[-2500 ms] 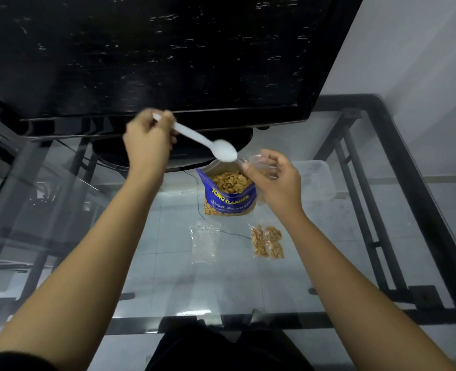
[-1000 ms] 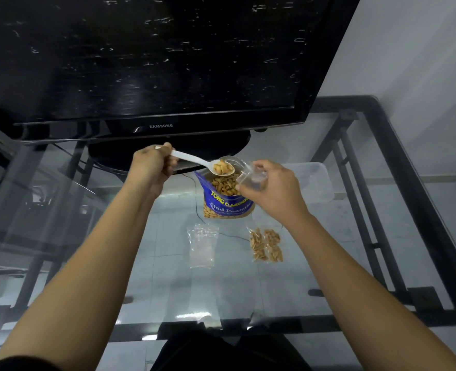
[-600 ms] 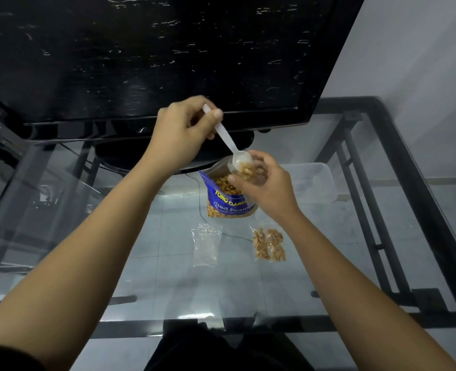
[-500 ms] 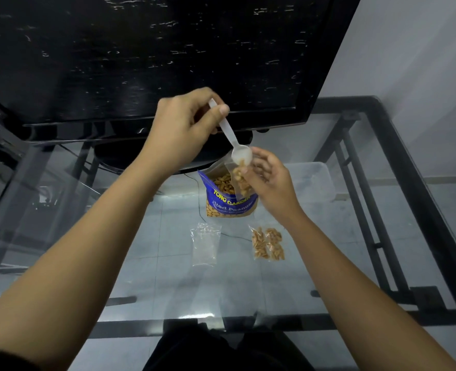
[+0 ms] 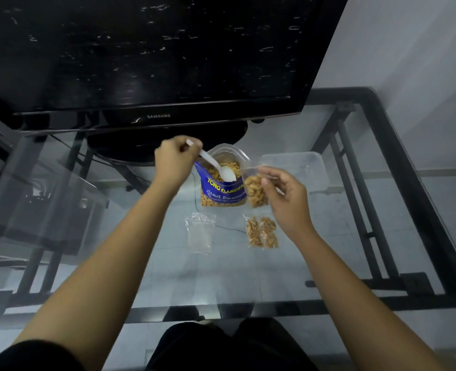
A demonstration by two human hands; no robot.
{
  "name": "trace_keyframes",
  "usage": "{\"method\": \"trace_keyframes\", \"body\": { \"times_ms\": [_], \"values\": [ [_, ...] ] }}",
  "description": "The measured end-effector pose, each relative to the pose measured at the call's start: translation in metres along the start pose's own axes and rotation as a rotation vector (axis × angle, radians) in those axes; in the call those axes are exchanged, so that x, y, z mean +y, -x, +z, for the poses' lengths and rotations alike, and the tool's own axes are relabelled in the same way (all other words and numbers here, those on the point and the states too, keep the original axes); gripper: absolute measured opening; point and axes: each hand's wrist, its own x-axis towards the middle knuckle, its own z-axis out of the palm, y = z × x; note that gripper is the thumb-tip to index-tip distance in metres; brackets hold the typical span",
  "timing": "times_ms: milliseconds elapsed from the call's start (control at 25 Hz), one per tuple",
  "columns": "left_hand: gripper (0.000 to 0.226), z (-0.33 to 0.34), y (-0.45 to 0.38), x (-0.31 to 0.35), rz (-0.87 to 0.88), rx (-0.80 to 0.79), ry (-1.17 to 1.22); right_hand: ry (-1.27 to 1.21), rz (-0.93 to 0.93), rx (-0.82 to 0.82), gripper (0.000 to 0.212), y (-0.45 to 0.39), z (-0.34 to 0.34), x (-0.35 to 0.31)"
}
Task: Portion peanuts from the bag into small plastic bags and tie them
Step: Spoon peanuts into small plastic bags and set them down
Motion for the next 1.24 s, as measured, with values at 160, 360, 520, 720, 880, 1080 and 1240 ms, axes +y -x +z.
{"method": "trace_keyframes", "body": {
  "times_ms": [160,360,520,720,880,1080,1240],
  "values": [
    [0.054,0.008,0.017,-0.021,0.008,0.132,-0.023,0.079,0.107,-0.106,0.035,0.031,0.003,0.042],
    [0.020,0.013,0.057,-0.092,-0.046,0.080,-0.275,0.477,0.159,-0.309,0.044,0.038,0.023,0.086],
    [0.031,0.030,0.080,-0.137,-0.040,-0.188,-0.507,0.825,0.068,-0.359,0.045,0.033,0.034,0.099],
    [0.043,0.045,0.087,-0.138,-0.129,-0.181,-0.520,0.943,0.018,-0.397,0.043,0.042,0.024,0.119],
    [0.047,0.051,0.084,-0.136,-0.239,-0.114,-0.451,0.905,0.021,-0.401,0.044,0.047,0.005,0.126],
    [0.034,0.052,0.081,-0.130,-0.321,-0.133,-0.420,0.946,0.037,-0.421,0.046,0.051,-0.016,0.126],
    [0.021,0.040,0.086,-0.124,-0.258,-0.109,-0.428,1.137,-0.010,-0.467,0.055,0.052,-0.016,0.122]
  ]
}}
